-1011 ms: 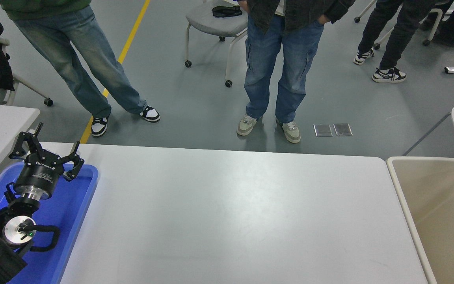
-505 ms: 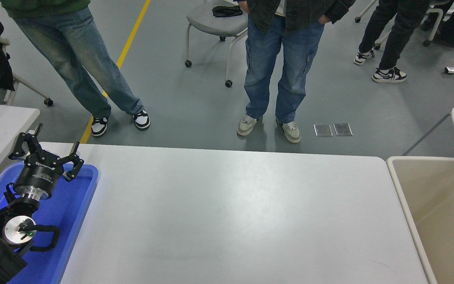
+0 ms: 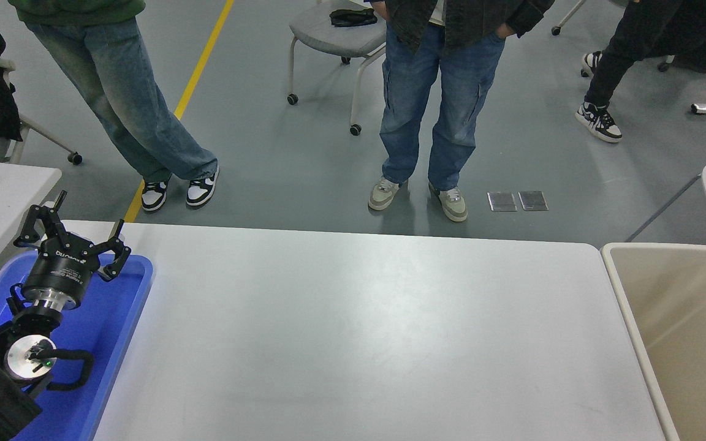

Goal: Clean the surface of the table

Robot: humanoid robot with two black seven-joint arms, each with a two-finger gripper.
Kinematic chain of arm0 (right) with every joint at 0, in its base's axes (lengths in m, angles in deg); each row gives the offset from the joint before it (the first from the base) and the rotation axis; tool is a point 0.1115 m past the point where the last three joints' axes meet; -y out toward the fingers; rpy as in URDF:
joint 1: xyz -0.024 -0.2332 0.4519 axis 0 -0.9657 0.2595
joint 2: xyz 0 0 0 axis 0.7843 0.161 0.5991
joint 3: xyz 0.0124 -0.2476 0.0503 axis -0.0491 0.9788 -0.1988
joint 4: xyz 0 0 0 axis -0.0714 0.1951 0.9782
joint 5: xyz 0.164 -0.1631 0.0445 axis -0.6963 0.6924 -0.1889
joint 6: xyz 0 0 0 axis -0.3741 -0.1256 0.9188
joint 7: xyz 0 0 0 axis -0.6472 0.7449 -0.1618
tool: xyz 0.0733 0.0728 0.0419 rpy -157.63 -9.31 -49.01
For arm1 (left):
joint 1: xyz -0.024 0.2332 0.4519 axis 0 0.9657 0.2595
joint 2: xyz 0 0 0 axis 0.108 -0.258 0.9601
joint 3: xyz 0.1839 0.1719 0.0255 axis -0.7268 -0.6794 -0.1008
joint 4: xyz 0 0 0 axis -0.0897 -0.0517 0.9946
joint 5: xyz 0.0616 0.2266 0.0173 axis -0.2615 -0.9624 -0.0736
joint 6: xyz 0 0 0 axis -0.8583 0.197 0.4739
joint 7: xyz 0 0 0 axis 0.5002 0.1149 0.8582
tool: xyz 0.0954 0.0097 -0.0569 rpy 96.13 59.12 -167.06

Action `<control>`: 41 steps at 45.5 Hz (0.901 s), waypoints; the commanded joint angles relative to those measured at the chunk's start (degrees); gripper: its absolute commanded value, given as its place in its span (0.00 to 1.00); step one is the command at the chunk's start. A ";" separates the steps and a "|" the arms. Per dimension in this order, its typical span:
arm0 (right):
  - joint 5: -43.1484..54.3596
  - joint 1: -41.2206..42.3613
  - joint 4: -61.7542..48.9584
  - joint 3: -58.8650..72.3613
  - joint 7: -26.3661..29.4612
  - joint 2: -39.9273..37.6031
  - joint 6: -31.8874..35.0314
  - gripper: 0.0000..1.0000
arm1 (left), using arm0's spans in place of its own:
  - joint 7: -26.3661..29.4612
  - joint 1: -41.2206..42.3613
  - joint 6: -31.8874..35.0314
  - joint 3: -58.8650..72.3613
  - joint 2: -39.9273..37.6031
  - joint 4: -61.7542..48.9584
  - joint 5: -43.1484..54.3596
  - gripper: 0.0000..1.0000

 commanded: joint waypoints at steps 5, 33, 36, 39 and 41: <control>0.33 -1.39 -0.85 0.18 0.23 4.14 -6.63 0.00 | 0.00 0.00 0.00 0.00 0.00 0.00 0.00 1.00; 1.12 -2.18 -1.20 0.00 0.23 4.40 -12.52 1.00 | 0.00 0.00 0.00 0.00 0.00 0.00 0.00 1.00; 1.12 -2.27 -1.12 0.00 0.23 4.22 -12.52 1.00 | 0.00 0.00 0.00 0.00 0.00 0.00 0.00 1.00; 1.12 -2.27 -1.12 0.00 0.23 4.22 -12.52 1.00 | 0.00 0.00 0.00 0.00 0.00 0.00 0.00 1.00; 1.12 -2.18 -1.20 -0.08 0.23 4.22 -12.52 1.00 | 0.00 0.00 0.00 0.00 0.00 0.00 0.00 1.00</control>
